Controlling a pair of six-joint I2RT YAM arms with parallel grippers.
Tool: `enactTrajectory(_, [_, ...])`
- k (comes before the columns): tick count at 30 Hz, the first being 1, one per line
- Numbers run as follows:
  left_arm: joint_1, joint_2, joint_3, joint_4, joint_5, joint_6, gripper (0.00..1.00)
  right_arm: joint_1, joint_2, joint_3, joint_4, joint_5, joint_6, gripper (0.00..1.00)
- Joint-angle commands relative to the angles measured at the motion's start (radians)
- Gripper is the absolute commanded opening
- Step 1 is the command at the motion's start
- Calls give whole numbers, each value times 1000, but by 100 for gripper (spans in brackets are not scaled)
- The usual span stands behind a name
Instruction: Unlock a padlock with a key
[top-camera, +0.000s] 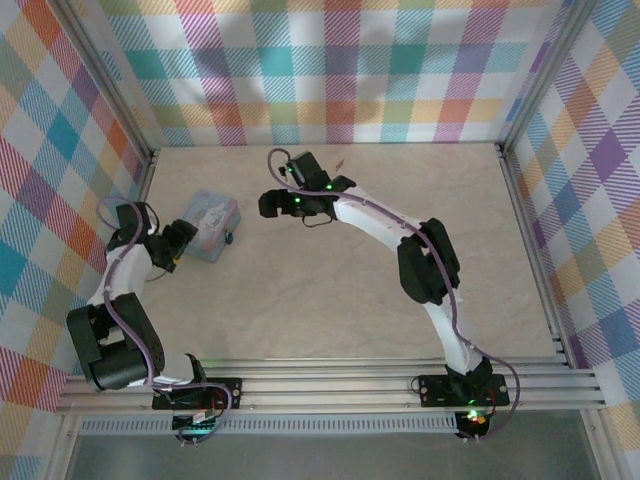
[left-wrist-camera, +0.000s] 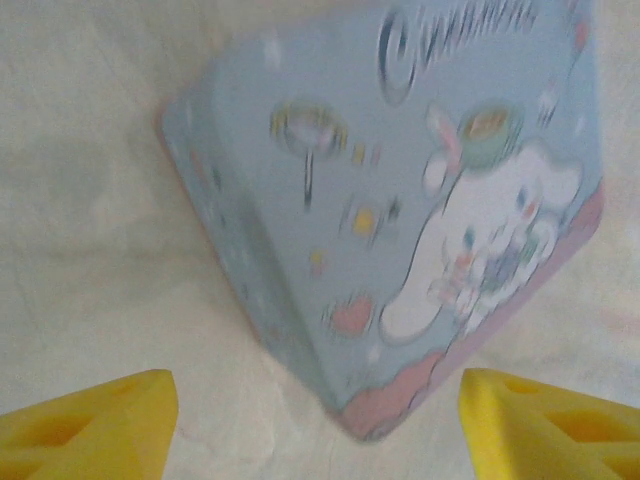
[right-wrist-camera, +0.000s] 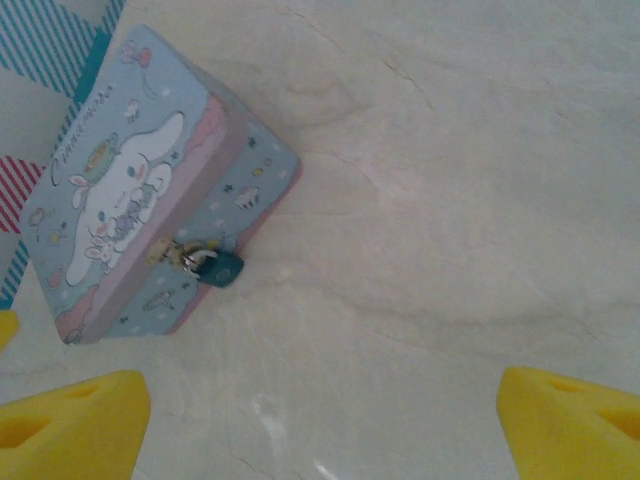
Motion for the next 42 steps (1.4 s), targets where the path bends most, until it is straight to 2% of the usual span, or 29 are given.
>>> enactTrajectory(1, [20, 79, 117, -19, -55, -10, 74, 12, 44, 80, -41, -3, -19, 90])
enactTrajectory(9, [-1, 379, 440, -60, -56, -22, 74, 13, 85, 113, -57, -10, -33, 90])
enactTrajectory(15, [-58, 592, 684, -156, -85, 37, 74, 13, 84, 79, -59, -8, -40, 90])
enactTrajectory(16, [-94, 628, 728, -189, -90, 55, 74, 14, 81, 72, -59, -5, -41, 90])
enactTrajectory(19, [-121, 694, 802, -227, -69, 84, 74, 11, 67, 47, -59, 1, -48, 90])
enactTrajectory(29, [-269, 622, 684, -199, -38, 121, 71, -40, -7, -81, -11, -68, 21, 90])
enactTrajectory(42, [-544, 571, 662, -188, 23, 117, 69, -42, -165, -303, 19, -66, 29, 87])
